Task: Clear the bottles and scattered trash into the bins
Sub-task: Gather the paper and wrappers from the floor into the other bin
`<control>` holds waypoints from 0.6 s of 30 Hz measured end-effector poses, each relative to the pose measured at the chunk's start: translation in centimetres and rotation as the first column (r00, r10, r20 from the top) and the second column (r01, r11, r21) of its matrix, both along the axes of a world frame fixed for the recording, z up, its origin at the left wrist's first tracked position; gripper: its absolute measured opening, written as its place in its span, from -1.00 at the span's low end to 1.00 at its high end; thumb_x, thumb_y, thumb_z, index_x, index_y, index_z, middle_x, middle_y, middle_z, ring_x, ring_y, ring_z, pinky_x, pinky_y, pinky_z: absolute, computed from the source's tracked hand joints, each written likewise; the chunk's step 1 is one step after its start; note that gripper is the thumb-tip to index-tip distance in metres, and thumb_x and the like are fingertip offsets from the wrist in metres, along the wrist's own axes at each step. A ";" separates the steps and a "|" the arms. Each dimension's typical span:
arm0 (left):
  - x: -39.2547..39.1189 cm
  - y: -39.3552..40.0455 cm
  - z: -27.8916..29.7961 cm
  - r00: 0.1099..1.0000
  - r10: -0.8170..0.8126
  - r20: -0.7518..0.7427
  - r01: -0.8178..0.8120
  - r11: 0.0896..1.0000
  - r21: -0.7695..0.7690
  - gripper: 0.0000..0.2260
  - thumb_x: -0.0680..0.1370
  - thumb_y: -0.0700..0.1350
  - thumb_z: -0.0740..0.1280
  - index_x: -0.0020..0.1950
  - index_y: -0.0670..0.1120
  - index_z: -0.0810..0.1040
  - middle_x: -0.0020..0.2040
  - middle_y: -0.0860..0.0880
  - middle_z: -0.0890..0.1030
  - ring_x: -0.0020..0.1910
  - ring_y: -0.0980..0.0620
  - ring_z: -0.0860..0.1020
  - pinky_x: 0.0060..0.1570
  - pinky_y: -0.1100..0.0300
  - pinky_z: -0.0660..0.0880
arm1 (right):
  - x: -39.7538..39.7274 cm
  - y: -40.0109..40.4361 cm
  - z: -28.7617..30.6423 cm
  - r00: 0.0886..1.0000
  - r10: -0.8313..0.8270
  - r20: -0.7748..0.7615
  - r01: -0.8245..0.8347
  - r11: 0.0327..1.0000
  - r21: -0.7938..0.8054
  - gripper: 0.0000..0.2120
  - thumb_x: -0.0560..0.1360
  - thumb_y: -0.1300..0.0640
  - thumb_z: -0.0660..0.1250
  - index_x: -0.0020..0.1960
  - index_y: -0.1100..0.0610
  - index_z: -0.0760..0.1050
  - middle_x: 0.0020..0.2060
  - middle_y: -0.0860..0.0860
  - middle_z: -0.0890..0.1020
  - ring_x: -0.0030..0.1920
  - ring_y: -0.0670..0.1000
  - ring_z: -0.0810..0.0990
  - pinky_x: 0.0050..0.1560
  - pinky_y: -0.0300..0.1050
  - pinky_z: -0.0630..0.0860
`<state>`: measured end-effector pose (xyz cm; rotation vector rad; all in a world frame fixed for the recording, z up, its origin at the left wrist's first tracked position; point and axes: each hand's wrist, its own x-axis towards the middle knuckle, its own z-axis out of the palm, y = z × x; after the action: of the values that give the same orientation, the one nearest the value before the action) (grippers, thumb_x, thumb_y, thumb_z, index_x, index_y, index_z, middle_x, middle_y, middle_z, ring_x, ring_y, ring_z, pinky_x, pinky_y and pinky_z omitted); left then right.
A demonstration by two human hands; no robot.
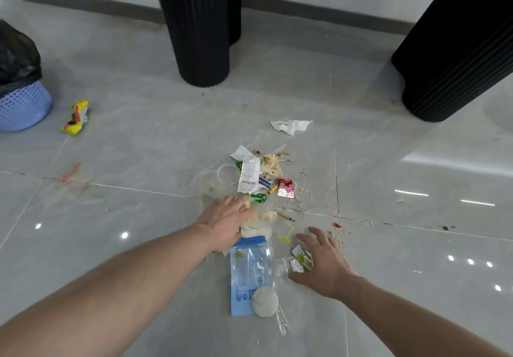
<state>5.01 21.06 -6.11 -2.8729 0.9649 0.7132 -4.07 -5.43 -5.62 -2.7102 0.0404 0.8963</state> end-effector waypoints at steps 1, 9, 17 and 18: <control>0.0 0.0 -0.1 1.000 -0.001 -0.007 0.001 1.000 0.006 -0.42 0.57 -0.01 0.33 0.55 0.05 0.21 0.61 -0.11 0.08 0.49 -0.16 0.22 0.43 -0.10 0.32 | 0.0 0.3 0.1 1.000 0.008 0.011 -0.008 1.000 -0.011 -0.16 0.27 -0.42 0.40 0.48 -0.24 0.25 0.54 -0.08 0.16 0.52 0.13 0.22 0.53 0.11 0.17; -0.1 -0.7 -0.3 0.999 0.044 -0.021 -0.043 0.998 0.044 -0.33 0.51 -0.12 0.35 0.55 0.13 0.13 0.63 -0.04 -0.07 0.51 -0.14 0.13 0.34 -0.13 0.39 | -0.3 2.8 0.2 0.994 0.086 0.064 -0.085 0.996 -0.020 -0.48 0.45 -0.04 0.45 0.37 -0.10 0.40 0.32 -0.10 0.33 0.24 0.05 0.43 0.19 -0.08 0.48; -1.0 -0.3 -0.4 0.999 -0.051 -0.019 0.052 0.996 0.073 -0.54 0.44 -0.36 0.37 0.29 -0.05 0.42 0.34 -0.07 0.36 0.20 -0.09 0.36 -0.02 -0.02 0.51 | -0.8 2.8 -0.5 0.990 0.133 0.039 -0.131 0.991 -0.040 -0.63 0.47 0.31 0.26 0.19 -0.04 0.48 0.13 -0.07 0.47 0.16 0.07 0.53 0.05 -0.09 0.47; -1.1 0.0 -0.4 0.997 -0.067 -0.024 0.068 0.995 0.067 -0.54 0.42 -0.37 0.37 0.26 -0.06 0.43 0.31 -0.06 0.38 0.19 -0.09 0.37 -0.04 -0.02 0.51 | -0.8 2.7 -0.4 0.991 0.125 0.037 -0.124 0.992 -0.033 -0.61 0.46 0.32 0.25 0.19 -0.03 0.48 0.12 -0.07 0.48 0.15 0.07 0.53 0.04 -0.09 0.47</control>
<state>3.96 21.03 -6.53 -2.7663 1.0145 0.7574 -4.87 -2.75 -6.06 -2.7835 -0.1252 0.8837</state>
